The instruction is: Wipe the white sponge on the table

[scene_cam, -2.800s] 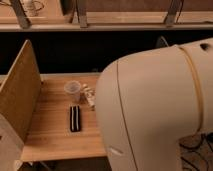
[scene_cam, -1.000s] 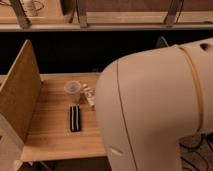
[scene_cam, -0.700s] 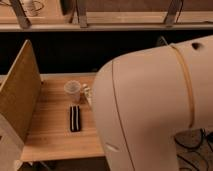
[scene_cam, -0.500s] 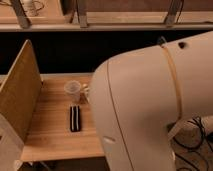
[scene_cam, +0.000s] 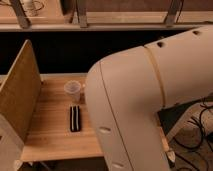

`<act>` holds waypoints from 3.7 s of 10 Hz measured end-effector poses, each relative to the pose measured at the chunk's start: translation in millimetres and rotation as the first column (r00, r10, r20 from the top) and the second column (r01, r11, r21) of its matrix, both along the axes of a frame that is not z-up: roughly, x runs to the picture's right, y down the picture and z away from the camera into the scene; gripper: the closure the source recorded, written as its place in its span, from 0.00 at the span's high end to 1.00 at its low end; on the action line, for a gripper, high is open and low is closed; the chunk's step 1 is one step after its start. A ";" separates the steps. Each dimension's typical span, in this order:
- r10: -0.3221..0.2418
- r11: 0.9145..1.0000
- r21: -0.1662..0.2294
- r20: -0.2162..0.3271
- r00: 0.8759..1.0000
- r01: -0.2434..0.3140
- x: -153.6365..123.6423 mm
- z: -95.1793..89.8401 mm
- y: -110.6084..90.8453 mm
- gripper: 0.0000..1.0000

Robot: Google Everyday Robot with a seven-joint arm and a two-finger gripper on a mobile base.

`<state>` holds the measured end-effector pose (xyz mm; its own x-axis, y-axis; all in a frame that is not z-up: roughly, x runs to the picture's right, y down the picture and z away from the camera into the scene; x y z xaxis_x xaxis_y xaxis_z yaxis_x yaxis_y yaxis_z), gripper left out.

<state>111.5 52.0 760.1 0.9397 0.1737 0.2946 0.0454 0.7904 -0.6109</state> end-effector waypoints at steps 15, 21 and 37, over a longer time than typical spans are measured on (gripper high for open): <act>-0.339 0.929 -0.105 0.146 0.930 0.355 -97.0 42.9 95.0 0.80; -0.372 0.914 -0.110 0.155 0.915 0.391 -104.5 50.4 105.6 0.80; -0.445 0.882 -0.148 0.047 0.894 0.447 -120.5 104.3 130.6 0.49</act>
<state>-8.9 182.6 864.4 0.9253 -0.2197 0.3090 0.3785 0.5833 -0.7186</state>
